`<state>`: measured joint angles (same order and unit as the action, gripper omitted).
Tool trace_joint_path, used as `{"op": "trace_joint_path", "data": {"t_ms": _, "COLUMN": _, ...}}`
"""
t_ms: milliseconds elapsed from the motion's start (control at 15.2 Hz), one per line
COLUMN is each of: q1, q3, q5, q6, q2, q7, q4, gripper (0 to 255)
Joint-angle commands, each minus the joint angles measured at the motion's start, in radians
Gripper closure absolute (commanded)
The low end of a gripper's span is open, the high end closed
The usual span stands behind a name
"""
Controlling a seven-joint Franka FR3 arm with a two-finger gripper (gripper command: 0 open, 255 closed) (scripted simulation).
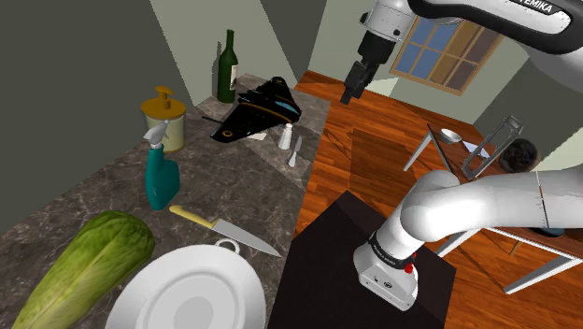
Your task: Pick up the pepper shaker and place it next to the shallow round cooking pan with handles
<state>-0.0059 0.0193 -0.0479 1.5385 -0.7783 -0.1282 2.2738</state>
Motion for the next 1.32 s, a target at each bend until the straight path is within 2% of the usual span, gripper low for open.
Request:
{"op": "trace_joint_path", "data": {"t_ms": 0, "q1": 0.0, "q3": 0.0, "q5": 0.0, "q6": 0.0, "q2": 0.0, "q7": 0.0, "q4": 0.0, "gripper": 0}}
{"op": "trace_joint_path", "data": {"t_ms": 660, "q1": -0.027, "q3": 0.016, "q5": 0.052, "q6": 0.361, "q2": 0.216, "q7": -0.024, "q4": 0.101, "gripper": 0}}
{"op": "trace_joint_path", "data": {"t_ms": 1254, "q1": -0.053, "q3": 0.035, "q5": 0.095, "q6": 0.653, "q2": 0.501, "q7": -0.03, "q4": 0.065, "gripper": 0}}
